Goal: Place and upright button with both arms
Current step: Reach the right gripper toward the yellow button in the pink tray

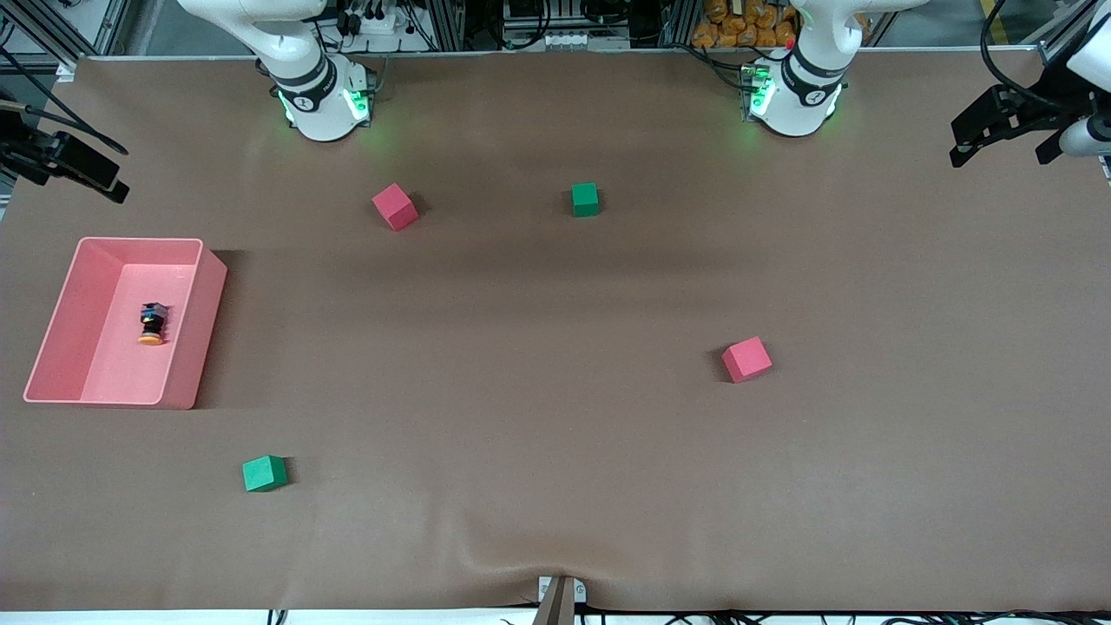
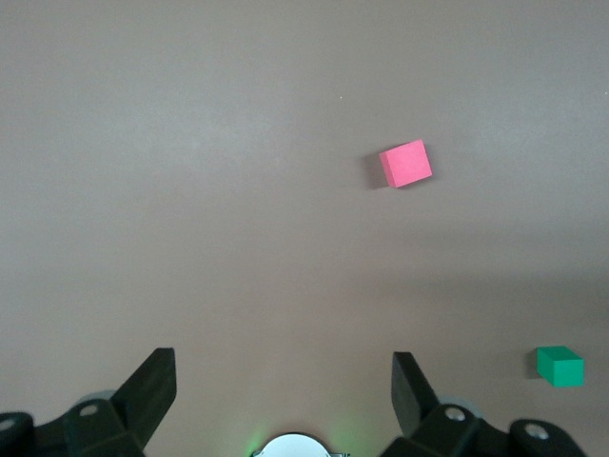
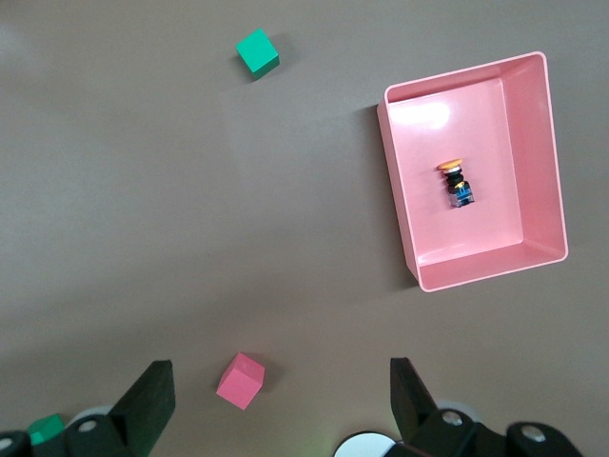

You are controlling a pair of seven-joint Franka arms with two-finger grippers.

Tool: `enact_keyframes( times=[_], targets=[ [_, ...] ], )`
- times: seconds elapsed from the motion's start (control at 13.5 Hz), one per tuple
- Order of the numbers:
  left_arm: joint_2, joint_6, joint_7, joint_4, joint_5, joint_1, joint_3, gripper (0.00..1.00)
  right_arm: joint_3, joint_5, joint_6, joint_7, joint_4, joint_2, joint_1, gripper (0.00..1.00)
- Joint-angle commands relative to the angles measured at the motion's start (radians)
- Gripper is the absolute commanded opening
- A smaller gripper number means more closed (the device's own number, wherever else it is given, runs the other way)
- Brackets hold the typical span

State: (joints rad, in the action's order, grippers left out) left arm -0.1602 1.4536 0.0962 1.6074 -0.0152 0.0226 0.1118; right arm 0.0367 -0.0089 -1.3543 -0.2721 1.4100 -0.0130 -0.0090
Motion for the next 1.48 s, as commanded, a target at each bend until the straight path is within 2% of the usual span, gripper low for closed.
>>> enact_keyframes(
  times=[0.0, 0.52, 0.74, 0.97, 1.04, 1.19, 1.41],
  targets=[
    [0.010, -0.022, -0.016, -0.024, 0.009, 0.004, 0.003, 1.00, 0.012, -0.008, 0.001, 0.001, -0.005, -0.002, -0.008, 1.00],
    [0.008, -0.044, -0.039, -0.017, 0.014, 0.008, 0.002, 1.00, 0.011, -0.008, 0.009, 0.002, 0.003, 0.011, -0.009, 1.00],
    [0.010, -0.044, -0.039, -0.017, 0.015, 0.007, 0.002, 1.00, 0.005, -0.020, 0.014, 0.023, 0.009, 0.070, -0.026, 1.00],
    [0.024, -0.036, -0.039, -0.018, 0.017, 0.004, 0.003, 1.00, 0.003, -0.022, -0.003, 0.305, 0.061, 0.100, -0.165, 1.00],
    [0.024, -0.033, -0.039, -0.018, 0.017, 0.000, 0.003, 1.00, 0.003, -0.025, -0.017, 0.335, 0.081, 0.128, -0.222, 1.00],
    [0.036, -0.019, -0.038, -0.020, 0.017, -0.004, 0.005, 1.00, 0.003, -0.045, -0.112, 0.366, 0.150, 0.178, -0.302, 1.00],
    [0.045, -0.001, -0.038, -0.018, 0.017, -0.015, 0.017, 1.00, 0.003, -0.100, -0.403, 0.395, 0.343, 0.218, -0.371, 1.00]
  ],
)
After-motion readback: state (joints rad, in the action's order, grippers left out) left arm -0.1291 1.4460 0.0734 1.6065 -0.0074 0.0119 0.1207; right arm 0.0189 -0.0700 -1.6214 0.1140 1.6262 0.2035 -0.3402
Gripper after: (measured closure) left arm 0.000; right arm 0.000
